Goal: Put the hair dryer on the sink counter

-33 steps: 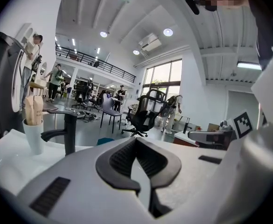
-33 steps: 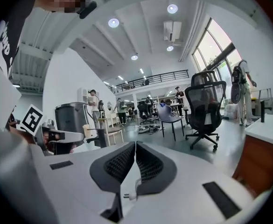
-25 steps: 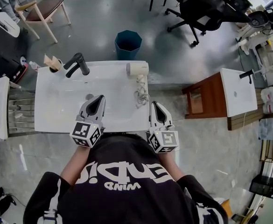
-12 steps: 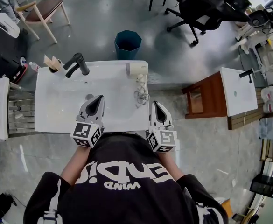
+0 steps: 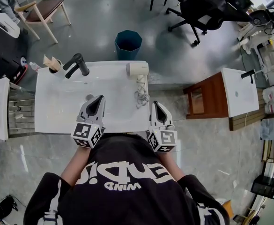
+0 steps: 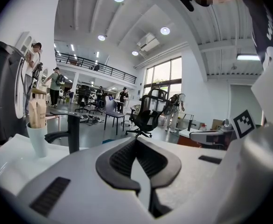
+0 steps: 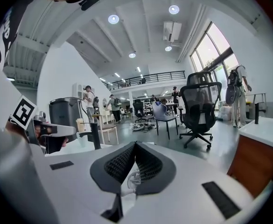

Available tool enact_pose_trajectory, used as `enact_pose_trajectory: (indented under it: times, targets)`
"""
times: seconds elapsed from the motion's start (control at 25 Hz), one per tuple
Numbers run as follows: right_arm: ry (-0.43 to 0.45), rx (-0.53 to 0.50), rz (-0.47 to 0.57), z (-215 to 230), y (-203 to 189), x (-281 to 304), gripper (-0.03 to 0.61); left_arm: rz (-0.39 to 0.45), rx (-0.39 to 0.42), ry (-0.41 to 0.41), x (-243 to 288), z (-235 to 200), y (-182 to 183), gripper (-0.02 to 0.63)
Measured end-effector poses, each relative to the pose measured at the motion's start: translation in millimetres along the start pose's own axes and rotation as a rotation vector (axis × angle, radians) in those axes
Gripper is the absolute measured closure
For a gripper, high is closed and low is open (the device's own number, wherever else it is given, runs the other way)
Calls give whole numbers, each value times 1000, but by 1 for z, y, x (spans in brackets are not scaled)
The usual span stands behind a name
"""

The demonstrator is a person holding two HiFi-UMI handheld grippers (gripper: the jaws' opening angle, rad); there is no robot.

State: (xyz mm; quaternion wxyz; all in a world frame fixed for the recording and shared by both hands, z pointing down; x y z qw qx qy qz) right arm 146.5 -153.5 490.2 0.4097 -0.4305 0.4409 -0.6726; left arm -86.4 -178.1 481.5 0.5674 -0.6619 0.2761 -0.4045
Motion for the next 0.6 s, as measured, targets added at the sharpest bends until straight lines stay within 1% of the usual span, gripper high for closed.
enact_pose_trajectory:
  times: [0.6]
  targets:
    - [4, 20, -18, 2, -5, 2, 555, -8, -12, 0, 2, 0, -2, 606]
Point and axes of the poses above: the fingertips, and each gripper's own axes: x forward along the fingers, z to its right, y out of its top, the point moved 3 cm from there along -x, backward along the fingers, and after that the axes turned 8 degrees about x, right-handed, at the moved point
